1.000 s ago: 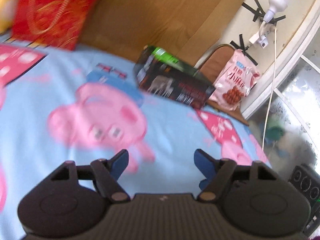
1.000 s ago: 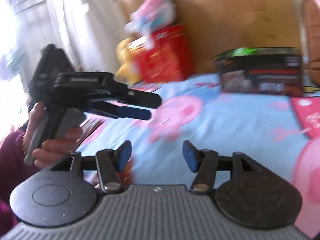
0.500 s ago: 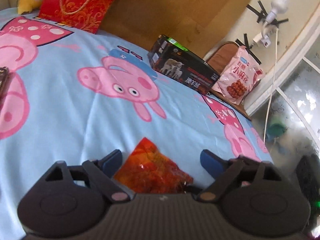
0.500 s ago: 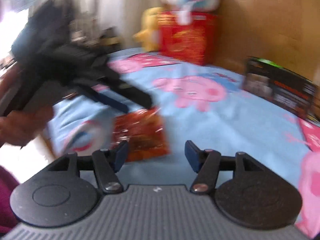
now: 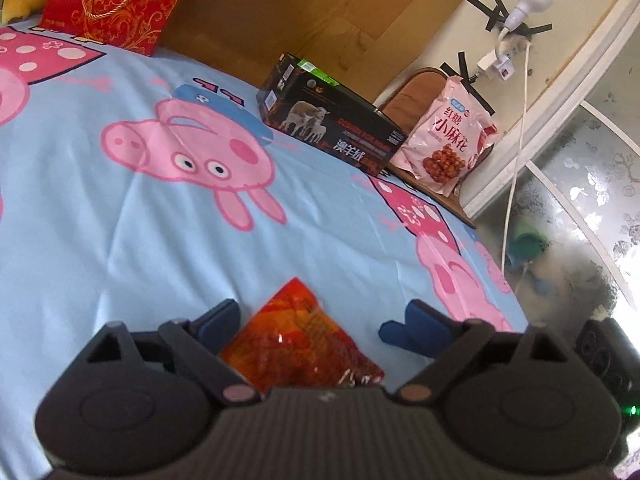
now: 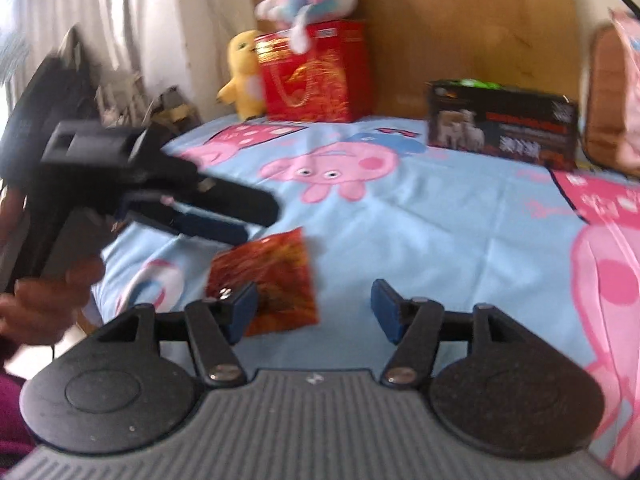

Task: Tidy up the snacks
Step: 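Move the left gripper over the orange jelly packet on the sheet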

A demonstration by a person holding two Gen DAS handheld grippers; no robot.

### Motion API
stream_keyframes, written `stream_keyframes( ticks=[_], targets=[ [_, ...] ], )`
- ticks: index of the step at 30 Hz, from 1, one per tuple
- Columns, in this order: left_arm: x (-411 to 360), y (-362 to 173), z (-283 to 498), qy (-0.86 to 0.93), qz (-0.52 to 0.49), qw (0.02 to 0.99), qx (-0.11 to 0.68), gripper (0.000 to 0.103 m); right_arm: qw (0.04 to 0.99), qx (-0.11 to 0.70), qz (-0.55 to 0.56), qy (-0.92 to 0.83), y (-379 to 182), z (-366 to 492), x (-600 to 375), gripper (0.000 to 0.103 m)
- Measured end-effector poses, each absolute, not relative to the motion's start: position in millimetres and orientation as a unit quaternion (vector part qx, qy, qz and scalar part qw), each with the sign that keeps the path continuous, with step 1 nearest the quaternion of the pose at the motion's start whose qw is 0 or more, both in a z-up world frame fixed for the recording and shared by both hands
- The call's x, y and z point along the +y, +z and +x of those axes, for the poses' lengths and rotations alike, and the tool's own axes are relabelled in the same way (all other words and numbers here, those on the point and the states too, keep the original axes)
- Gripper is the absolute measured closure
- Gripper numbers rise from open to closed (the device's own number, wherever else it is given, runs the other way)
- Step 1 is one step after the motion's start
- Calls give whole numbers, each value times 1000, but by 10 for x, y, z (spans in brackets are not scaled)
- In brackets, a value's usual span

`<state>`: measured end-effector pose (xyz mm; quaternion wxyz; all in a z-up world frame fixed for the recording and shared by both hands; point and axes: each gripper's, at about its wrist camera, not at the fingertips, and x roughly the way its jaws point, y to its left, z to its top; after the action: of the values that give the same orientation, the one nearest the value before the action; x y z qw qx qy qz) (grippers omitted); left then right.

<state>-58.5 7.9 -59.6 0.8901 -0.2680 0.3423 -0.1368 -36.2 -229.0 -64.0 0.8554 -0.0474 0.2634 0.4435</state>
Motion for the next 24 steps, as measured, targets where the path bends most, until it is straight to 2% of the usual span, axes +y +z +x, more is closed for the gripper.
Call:
stream_keyframes(
  ticks=[3,14,18,24],
  targets=[
    [74,-596,-592,-138,-266,891,342,10,854,262,-51,447,-640,-368,-2255,31],
    [19,-595,-566,-147,-264,888,348,10,853,262,-42,450,-645,-356,-2295,33],
    [-25,-621,-550,-183,-282,871,358,12,900,225,-62,367,-589,-329,-2353,34],
    [-5,-627,-532,-186,-294,865,360,12,909,236,-1,344,-528,-175,-2614,34]
  ],
)
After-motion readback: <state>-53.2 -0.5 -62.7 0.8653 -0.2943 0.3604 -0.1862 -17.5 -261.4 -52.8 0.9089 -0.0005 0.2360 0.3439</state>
